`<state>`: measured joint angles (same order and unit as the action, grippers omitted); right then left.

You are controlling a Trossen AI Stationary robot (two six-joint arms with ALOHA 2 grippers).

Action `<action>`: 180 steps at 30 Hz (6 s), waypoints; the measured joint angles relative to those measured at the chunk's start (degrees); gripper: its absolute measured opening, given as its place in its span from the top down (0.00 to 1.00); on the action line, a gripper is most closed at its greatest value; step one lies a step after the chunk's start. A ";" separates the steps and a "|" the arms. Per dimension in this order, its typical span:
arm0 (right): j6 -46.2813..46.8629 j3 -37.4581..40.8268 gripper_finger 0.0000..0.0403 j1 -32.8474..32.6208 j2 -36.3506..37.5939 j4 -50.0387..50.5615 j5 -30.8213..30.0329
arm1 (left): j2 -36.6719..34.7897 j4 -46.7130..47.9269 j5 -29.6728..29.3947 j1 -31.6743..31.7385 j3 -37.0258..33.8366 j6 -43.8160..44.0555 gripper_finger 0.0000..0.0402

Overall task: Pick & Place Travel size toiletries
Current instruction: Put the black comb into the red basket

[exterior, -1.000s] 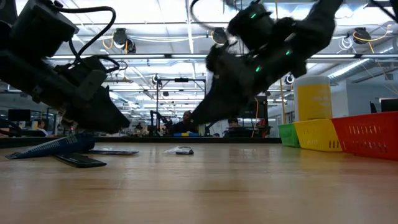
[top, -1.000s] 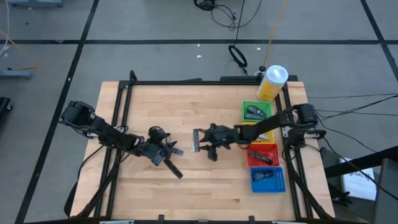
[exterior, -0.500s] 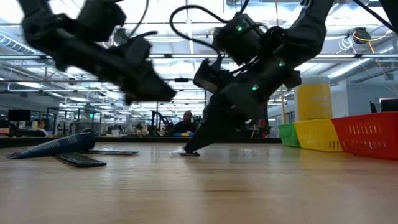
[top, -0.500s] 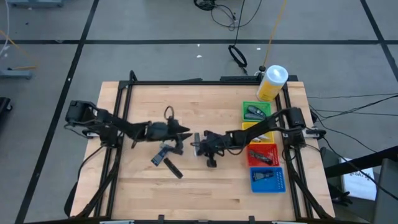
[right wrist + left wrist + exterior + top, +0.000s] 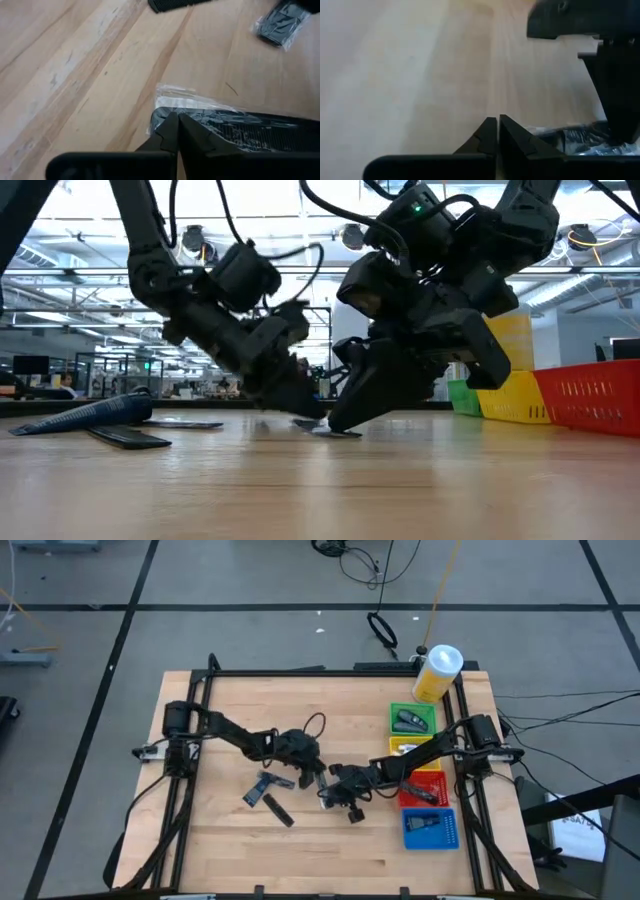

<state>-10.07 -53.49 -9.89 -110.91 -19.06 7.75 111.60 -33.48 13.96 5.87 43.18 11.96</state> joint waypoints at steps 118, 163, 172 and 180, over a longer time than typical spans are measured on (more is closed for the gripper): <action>-7.23 3.23 0.54 -4.86 -0.24 -7.76 -37.68 | -0.60 23.30 -2.97 -7.06 6.80 1.99 0.98; 3.37 3.10 0.98 -5.48 0.18 -7.05 -22.29 | -3.54 21.46 -5.64 -7.49 6.69 -1.43 0.96; 8.31 3.15 0.98 -10.31 18.31 18.35 -23.53 | -8.77 39.37 -30.05 -8.27 6.75 1.85 0.96; 41.85 3.09 0.98 -17.47 45.10 63.91 -23.59 | -6.61 25.17 -38.29 -11.72 2.89 9.80 0.96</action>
<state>31.78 -50.41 -27.36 -65.82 44.85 -15.84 104.99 -8.30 -24.33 -5.85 46.07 21.76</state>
